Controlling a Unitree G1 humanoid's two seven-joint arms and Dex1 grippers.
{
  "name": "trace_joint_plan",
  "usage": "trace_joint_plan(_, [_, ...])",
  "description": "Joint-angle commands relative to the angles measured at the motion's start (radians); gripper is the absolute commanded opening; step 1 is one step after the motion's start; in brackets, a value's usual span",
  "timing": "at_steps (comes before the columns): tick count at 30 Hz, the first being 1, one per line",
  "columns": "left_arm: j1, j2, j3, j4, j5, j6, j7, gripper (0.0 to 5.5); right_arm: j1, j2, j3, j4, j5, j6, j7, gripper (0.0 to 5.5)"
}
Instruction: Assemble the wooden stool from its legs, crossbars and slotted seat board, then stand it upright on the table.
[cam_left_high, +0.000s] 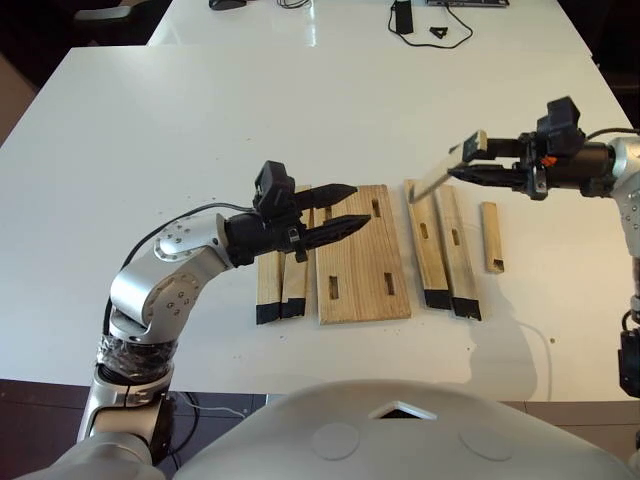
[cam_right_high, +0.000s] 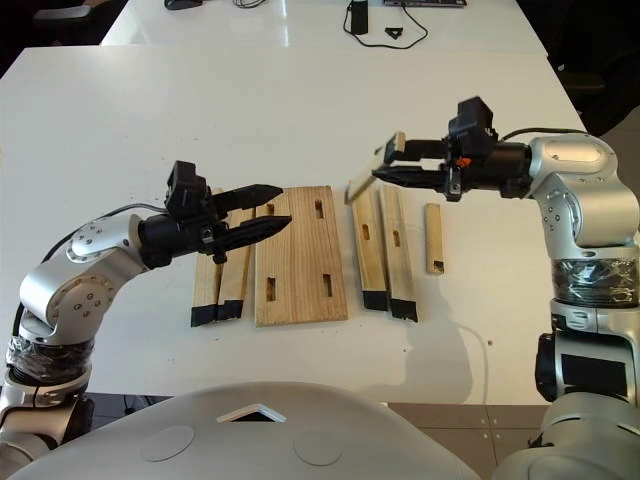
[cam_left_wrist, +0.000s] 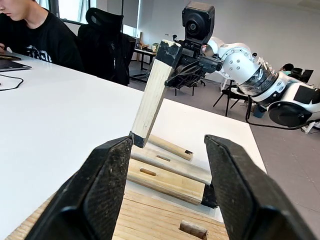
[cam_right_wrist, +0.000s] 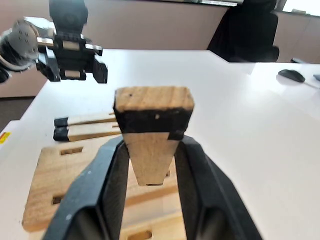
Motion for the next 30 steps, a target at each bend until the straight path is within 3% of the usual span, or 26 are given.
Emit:
trace_joint_plan(1, [0.02,0.004,-0.027,-0.002,0.068,-0.039,0.013,2.66,-0.001,-0.049,0.025,0.071,-0.066,-0.076,0.073,1.28])
trace_joint_plan(18, [0.039,0.008,-0.041,0.002,0.098,-0.051,0.027,2.66,0.061,-0.07,0.086,0.193,-0.199,-0.254,0.153,1.28])
trace_joint_plan(30, [0.035,0.012,-0.043,0.007,0.1,-0.051,0.022,2.66,0.027,-0.059,0.044,0.175,-0.131,-0.191,0.145,1.28])
